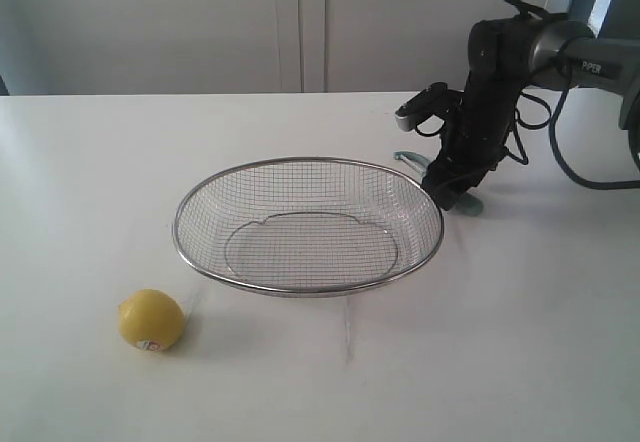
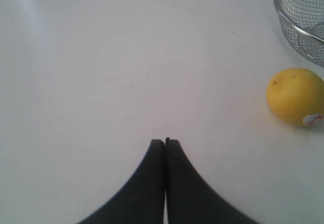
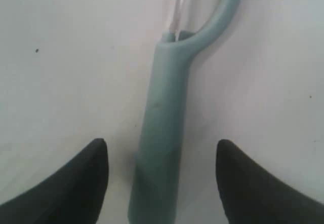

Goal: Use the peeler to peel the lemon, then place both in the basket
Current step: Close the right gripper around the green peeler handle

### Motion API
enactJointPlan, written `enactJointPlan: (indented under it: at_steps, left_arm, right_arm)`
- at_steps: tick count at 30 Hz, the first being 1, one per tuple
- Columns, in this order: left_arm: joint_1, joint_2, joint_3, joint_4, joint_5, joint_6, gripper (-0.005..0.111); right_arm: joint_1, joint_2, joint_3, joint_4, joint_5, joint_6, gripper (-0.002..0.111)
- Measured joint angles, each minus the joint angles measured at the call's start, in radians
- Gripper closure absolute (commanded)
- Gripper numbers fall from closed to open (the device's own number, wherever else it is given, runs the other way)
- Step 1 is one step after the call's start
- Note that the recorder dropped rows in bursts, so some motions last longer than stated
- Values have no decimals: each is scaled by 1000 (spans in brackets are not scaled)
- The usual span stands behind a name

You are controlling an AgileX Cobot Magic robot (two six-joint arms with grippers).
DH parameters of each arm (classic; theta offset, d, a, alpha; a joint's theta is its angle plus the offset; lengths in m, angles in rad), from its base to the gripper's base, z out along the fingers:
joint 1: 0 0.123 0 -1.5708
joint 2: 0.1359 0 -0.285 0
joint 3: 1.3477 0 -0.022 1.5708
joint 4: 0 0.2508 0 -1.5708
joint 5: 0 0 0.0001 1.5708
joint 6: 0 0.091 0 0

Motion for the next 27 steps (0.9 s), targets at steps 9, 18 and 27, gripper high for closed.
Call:
enactJointPlan:
  at_steps: [9,18,27]
  left_arm:
    - [0,0,0,0,0,0,107]
    - [0,0,0,0,0,0,107]
    - [0,0,0,0,0,0,107]
  right_arm:
    - [0,15,0,0,7,0,50]
    - [0,19,-2,0,13,0,54]
    - [0,23,-8,2,45,7,89]
